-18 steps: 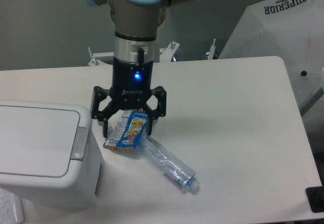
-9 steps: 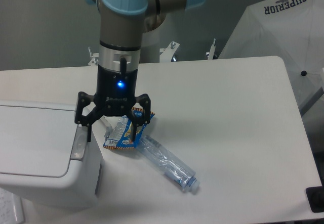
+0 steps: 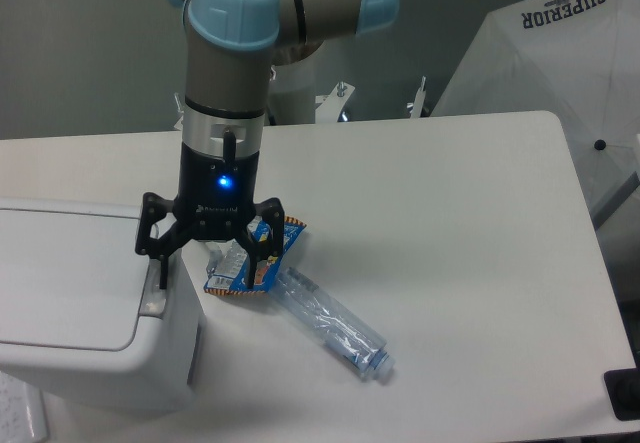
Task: Open the trash can
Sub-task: 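Lower the gripper fingers onto the edge of the trash can lid, then push the lid edge with the gripper to flip the lid open, then move the gripper away from the open trash can over the wrapper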
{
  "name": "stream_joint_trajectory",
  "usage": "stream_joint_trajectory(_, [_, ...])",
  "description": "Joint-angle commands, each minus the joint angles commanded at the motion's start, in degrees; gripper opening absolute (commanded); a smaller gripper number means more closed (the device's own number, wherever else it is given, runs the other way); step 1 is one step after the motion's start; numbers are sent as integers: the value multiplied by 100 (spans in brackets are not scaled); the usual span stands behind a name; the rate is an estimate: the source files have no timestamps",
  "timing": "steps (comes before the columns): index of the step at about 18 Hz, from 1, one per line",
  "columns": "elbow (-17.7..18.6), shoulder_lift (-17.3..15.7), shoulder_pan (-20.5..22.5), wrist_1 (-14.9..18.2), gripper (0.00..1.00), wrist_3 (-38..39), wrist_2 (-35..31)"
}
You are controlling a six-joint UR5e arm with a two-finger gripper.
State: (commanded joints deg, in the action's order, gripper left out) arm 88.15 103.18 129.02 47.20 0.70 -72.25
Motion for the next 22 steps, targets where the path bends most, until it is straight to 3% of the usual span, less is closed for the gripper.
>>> stream_joint_trajectory(11, [-18,44,0,-9,100,0,0])
stream_joint_trajectory(15, [-351,0,17,-9,100,-70,-35])
stream_joint_trajectory(22, [-308,-17,526,79,100,-1624,-1633])
